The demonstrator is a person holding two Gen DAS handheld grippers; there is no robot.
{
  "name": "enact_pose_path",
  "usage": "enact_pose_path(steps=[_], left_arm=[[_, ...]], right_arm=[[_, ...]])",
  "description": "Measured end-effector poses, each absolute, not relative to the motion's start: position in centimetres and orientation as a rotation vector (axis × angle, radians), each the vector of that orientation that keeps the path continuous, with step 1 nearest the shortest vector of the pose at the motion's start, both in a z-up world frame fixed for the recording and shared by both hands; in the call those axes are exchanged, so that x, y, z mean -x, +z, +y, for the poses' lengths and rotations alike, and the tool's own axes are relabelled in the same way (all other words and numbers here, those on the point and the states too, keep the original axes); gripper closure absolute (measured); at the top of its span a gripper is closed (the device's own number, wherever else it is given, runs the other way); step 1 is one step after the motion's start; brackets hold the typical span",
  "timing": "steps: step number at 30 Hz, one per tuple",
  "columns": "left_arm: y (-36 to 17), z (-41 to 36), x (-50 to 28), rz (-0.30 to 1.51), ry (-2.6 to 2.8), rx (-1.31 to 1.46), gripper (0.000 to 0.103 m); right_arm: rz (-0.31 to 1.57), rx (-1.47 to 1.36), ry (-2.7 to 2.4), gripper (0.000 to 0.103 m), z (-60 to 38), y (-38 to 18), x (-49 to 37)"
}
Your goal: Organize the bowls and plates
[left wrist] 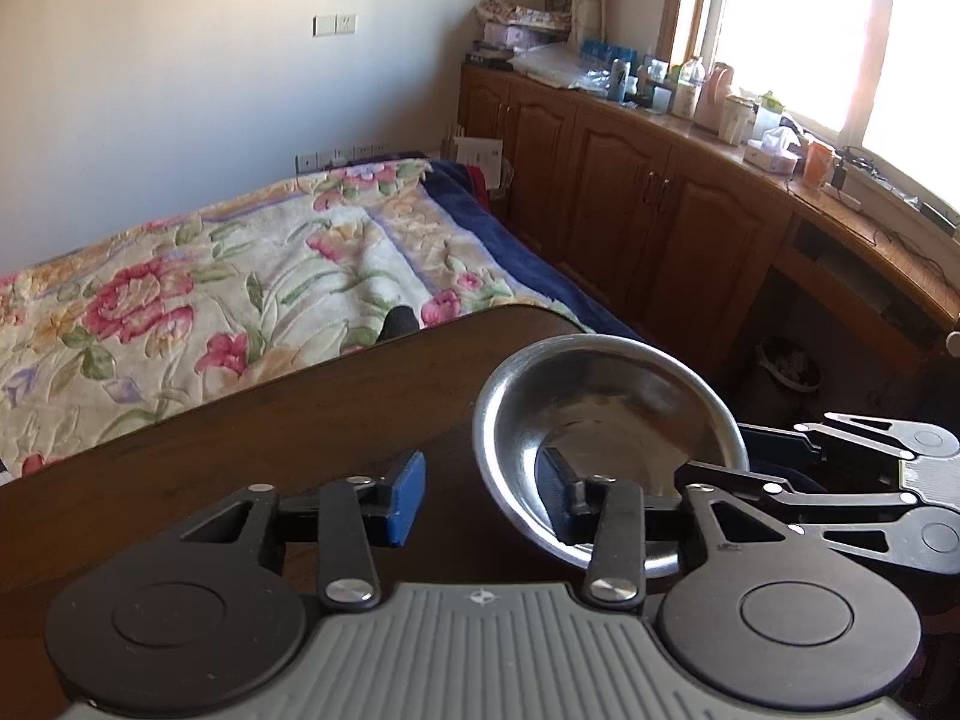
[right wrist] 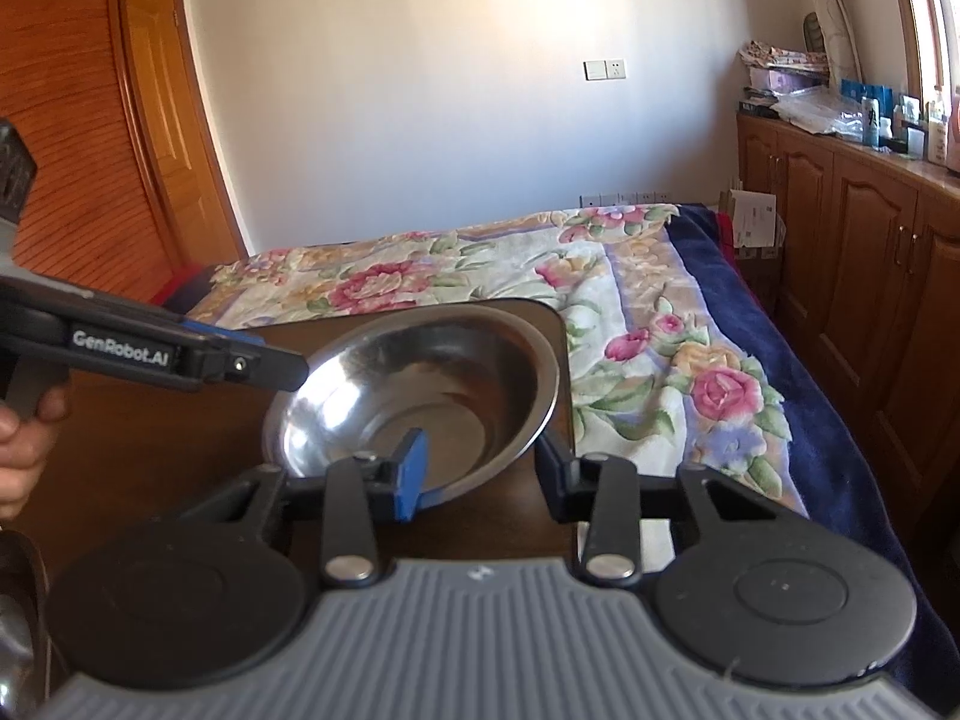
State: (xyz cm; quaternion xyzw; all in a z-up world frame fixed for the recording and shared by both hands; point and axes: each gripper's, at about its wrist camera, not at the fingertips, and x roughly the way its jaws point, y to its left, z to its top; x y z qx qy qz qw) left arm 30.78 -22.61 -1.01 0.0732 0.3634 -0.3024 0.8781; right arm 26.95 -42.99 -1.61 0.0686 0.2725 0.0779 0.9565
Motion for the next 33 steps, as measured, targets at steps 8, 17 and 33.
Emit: enact_pose_path(steps=[8, 17, 33], left_arm=[[-1.8, -22.7, -32.2, 0.824, -0.636, -0.121, 0.067], [-2.3, -22.5, -32.5, 0.878, -0.654, -0.097, 0.089], [4.0, -18.6, -27.1, 0.715, -0.685, -0.074, 0.091]], right_arm=[[0.551, -0.137, 0.157, 0.068, -42.9, -1.8, -27.2], [0.560, -0.174, 0.170, 0.082, -43.0, -1.7, -27.5], [0.446, -0.147, 0.155, 0.089, -41.3, 2.9, -24.4]])
